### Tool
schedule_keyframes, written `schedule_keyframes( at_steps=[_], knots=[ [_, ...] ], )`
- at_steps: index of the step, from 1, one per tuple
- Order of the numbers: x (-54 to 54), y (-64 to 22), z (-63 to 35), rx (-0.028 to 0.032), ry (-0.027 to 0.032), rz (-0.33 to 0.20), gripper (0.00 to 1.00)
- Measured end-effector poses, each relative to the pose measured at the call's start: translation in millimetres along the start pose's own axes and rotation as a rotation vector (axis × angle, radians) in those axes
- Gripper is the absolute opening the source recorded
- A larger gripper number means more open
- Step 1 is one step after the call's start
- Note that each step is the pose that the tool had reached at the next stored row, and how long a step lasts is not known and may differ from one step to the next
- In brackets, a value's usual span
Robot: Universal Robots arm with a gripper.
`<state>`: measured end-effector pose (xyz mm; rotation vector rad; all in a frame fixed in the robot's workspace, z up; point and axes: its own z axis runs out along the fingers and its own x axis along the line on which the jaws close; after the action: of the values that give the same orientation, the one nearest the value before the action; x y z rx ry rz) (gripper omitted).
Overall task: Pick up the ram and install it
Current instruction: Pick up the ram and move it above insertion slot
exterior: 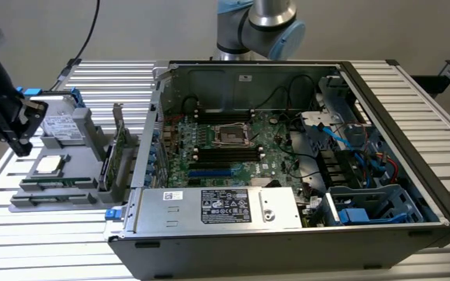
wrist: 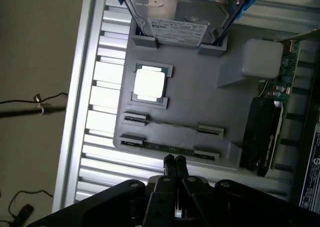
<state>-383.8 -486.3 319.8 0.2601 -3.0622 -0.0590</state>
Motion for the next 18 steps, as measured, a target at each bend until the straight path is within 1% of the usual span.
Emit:
schedule_keyframes(
  at_steps=[3, 9, 15, 18],
  knots=[
    [0.0, 0.0, 0.5, 0.0011, 0.0021, -0.056, 0.10],
    [-0.1, 0.0, 2.3, -0.0067, 0.0039, -0.166, 0.10],
    [-0.3, -0.2, 4.5, -0.0232, 0.0037, -0.276, 0.10],
    [-0.3, -0.2, 5.5, -0.0304, 0.0041, -0.331, 0.10]
  ],
)
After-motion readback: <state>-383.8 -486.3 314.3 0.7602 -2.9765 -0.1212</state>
